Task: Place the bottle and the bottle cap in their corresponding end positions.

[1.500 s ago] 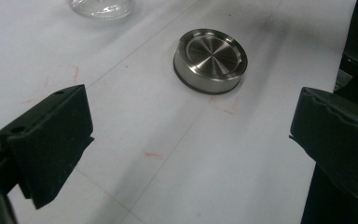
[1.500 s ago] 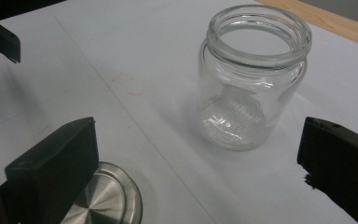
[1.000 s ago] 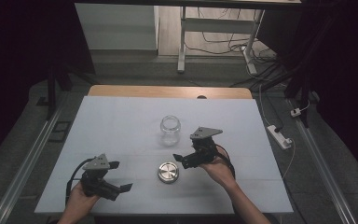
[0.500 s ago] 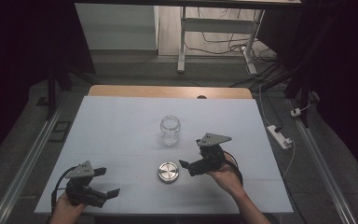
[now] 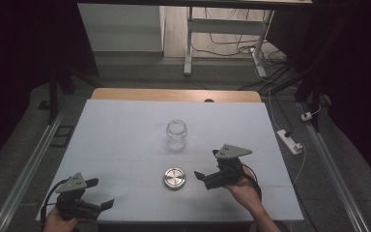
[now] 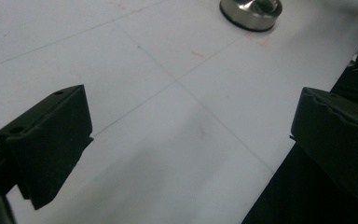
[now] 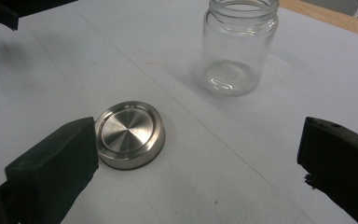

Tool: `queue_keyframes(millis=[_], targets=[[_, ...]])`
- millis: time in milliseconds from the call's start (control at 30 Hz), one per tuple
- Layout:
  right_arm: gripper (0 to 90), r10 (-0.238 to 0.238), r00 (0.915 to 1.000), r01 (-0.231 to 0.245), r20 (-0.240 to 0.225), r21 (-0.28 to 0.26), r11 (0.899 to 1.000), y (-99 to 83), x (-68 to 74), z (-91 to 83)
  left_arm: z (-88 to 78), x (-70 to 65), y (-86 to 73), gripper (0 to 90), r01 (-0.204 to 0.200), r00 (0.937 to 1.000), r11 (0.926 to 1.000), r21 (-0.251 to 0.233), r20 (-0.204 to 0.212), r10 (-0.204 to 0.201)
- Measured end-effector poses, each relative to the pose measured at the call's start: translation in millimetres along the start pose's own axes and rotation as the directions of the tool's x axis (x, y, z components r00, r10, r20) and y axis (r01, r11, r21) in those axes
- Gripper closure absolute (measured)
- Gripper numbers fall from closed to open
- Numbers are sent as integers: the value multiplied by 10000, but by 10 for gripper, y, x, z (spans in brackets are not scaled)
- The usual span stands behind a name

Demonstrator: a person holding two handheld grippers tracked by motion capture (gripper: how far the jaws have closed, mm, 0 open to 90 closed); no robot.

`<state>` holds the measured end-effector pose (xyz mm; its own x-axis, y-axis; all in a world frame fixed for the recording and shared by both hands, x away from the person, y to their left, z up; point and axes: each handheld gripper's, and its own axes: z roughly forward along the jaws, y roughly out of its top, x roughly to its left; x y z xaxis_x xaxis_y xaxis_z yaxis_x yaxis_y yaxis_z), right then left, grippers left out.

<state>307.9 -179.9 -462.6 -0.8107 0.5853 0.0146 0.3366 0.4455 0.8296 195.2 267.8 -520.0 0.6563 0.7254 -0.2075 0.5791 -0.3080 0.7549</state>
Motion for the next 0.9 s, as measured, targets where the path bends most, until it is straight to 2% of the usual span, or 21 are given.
queue_keyframes(millis=[100, 267, 667, 900], targets=[[0, -6, 9999, 6, 101, -24, 10000, -31, -7, -56, -10, -9, -28, 0, -68, 9997, 9998, 171, -233, 72], [0, 74, 9997, -74, 244, -18, 10000, -95, -18, -154, -2, -12, -68, 0, -88, 9992, 9990, 447, -388, 106], [0, 273, 9963, -271, 813, -37, 9996, -276, -50, -416, 15, -5, -71, 0, 4, 9994, 9980, 633, -356, 19], [0, 430, 9920, -436, 1184, 20, 9990, -415, -89, -564, 7, 15, -75, 0, 134, 9995, 9983, 575, -279, -119]])
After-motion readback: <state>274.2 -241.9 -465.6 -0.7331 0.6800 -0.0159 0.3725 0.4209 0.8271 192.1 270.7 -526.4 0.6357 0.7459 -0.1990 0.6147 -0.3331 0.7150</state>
